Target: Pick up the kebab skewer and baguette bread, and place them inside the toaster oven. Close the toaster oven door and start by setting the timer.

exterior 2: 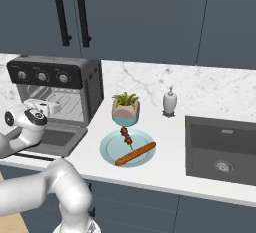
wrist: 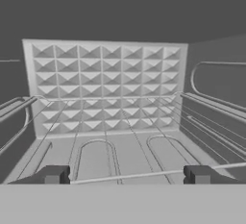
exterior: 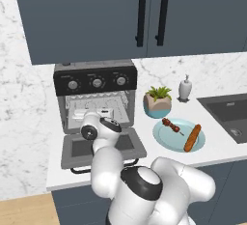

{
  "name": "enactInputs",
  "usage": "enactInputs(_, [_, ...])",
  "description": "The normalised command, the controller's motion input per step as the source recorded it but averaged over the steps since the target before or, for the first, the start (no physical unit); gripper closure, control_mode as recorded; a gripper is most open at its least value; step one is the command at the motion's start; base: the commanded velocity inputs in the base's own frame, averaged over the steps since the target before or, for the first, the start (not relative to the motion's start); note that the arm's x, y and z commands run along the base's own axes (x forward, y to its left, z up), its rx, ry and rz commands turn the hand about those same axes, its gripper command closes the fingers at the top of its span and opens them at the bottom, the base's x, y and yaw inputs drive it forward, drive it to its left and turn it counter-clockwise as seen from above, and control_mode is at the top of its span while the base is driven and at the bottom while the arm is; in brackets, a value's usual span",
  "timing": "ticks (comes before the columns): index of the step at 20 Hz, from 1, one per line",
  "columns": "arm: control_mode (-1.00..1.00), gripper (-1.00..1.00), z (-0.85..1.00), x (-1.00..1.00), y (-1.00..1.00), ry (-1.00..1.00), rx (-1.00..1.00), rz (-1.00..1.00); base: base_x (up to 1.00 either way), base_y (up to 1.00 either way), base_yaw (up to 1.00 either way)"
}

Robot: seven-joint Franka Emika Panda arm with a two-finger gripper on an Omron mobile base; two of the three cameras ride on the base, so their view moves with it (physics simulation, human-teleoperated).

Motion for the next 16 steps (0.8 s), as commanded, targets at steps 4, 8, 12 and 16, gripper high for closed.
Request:
enactInputs(4, [-1.0, -1.0, 0.2, 0.0, 0.0, -0.03, 0.0, 0.0, 0.0, 0.0, 0.0])
enactInputs(8, [-1.0, -1.0, 0.11, 0.0, 0.0, 0.0, 0.0, 0.0, 0.0, 0.0, 0.0])
enactInputs(12, [-1.0, -1.0, 0.03, 0.08, 0.0, 0.0, 0.0, 0.0, 0.0, 0.0, 0.0])
enactInputs(16, [-1.0, -1.0, 0.0, 0.28, 0.0, 0.0, 0.0, 0.0, 0.0, 0.0, 0.0])
